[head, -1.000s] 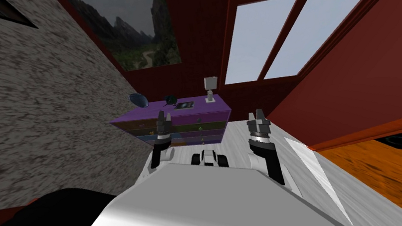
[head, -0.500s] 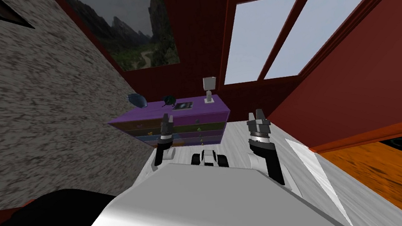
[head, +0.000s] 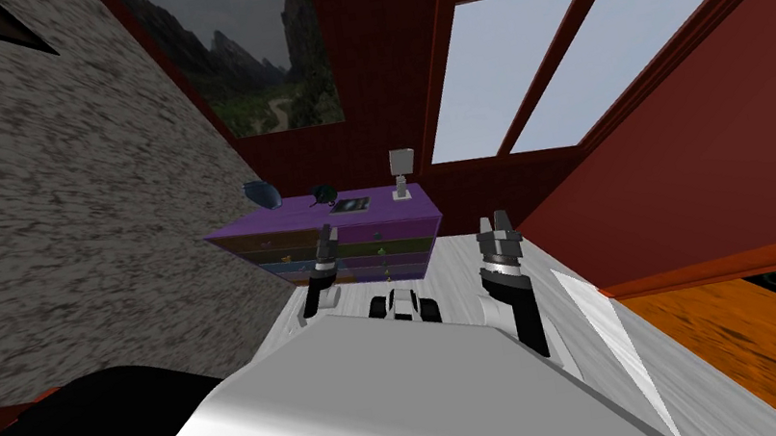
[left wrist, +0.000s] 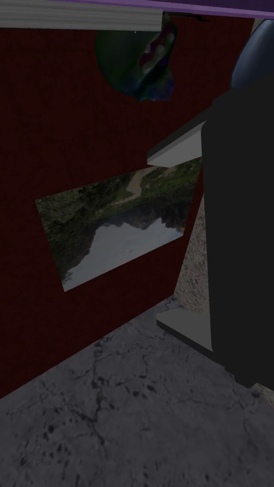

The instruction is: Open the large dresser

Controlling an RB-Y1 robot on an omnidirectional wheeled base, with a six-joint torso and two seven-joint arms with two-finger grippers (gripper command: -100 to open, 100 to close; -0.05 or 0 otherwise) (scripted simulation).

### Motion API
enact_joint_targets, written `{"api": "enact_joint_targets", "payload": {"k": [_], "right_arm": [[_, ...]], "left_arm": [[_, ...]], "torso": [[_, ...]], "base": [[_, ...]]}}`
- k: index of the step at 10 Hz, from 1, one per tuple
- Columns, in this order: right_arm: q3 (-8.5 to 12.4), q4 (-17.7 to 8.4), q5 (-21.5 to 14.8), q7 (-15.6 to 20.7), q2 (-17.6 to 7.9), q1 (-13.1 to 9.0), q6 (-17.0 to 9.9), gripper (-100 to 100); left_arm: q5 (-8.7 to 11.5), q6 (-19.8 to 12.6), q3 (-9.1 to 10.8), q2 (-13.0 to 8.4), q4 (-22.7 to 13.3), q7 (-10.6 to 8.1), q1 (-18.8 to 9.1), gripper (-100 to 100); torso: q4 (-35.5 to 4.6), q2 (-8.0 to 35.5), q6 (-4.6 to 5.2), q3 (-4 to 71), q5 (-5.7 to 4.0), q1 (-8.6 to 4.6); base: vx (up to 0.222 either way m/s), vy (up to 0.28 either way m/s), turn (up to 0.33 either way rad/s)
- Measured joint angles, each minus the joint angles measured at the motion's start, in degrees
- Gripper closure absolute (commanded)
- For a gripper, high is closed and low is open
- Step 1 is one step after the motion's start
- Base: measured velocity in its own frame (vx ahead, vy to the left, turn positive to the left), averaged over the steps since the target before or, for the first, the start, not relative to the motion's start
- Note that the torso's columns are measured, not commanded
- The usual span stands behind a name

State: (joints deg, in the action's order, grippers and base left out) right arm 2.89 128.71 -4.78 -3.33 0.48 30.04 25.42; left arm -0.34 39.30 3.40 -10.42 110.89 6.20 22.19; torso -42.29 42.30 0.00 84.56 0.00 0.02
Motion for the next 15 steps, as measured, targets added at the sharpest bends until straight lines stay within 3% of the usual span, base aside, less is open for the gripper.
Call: {"api": "enact_joint_targets", "payload": {"k": [15], "right_arm": [[0.0,0.0,0.0,0.0,0.0,0.0,0.0,0]], "left_arm": [[-1.1,9.3,0.22,-0.3,-22.5,0.10,-4.9,-100]], "torso": [[0.0,0.0,0.00,0.0,-0.01,-0.05]], "base": [[0.028,-0.045,0.013]]}}
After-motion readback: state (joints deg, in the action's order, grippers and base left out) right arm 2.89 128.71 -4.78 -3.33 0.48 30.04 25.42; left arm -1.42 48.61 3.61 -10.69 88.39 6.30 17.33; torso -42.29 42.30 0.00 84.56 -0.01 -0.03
